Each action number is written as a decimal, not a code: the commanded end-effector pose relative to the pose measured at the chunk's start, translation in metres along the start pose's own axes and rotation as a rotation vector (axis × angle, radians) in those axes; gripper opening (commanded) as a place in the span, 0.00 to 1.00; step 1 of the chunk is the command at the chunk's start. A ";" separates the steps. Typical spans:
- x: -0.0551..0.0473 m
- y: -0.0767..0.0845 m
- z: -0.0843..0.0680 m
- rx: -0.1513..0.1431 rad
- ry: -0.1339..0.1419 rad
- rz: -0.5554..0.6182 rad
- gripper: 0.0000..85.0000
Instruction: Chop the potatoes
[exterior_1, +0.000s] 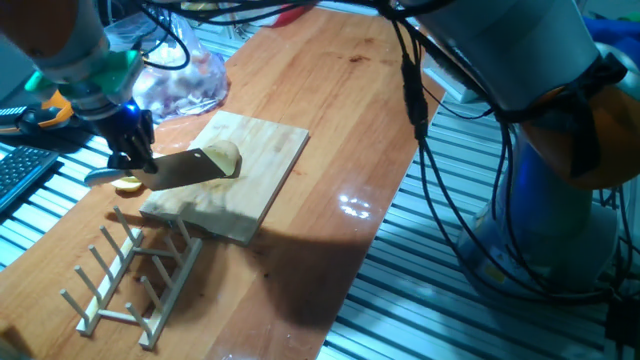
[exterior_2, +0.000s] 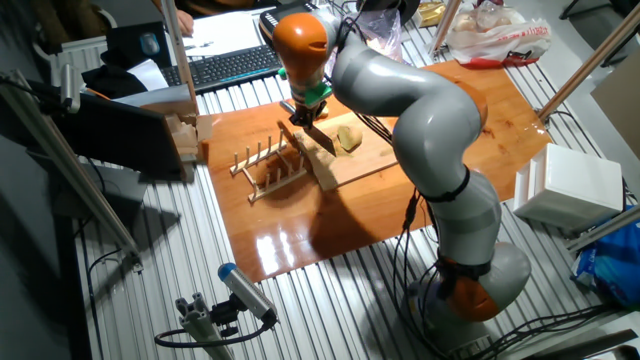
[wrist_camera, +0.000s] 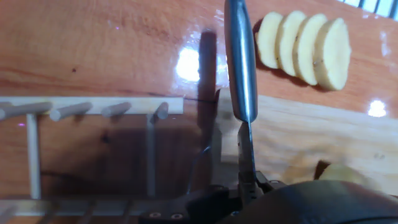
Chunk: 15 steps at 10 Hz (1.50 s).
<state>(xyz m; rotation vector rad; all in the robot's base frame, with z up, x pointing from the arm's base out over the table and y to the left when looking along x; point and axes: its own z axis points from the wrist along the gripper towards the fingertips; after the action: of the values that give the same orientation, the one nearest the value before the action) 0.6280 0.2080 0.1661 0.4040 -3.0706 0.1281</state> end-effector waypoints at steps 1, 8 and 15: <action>0.000 0.000 0.000 0.024 -0.006 0.038 0.00; 0.000 -0.004 -0.005 0.000 0.075 0.112 0.00; 0.029 -0.119 -0.062 0.035 0.084 0.101 0.00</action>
<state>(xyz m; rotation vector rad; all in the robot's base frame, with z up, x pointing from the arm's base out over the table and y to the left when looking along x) 0.6326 0.1332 0.2383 0.2352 -3.0069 0.2016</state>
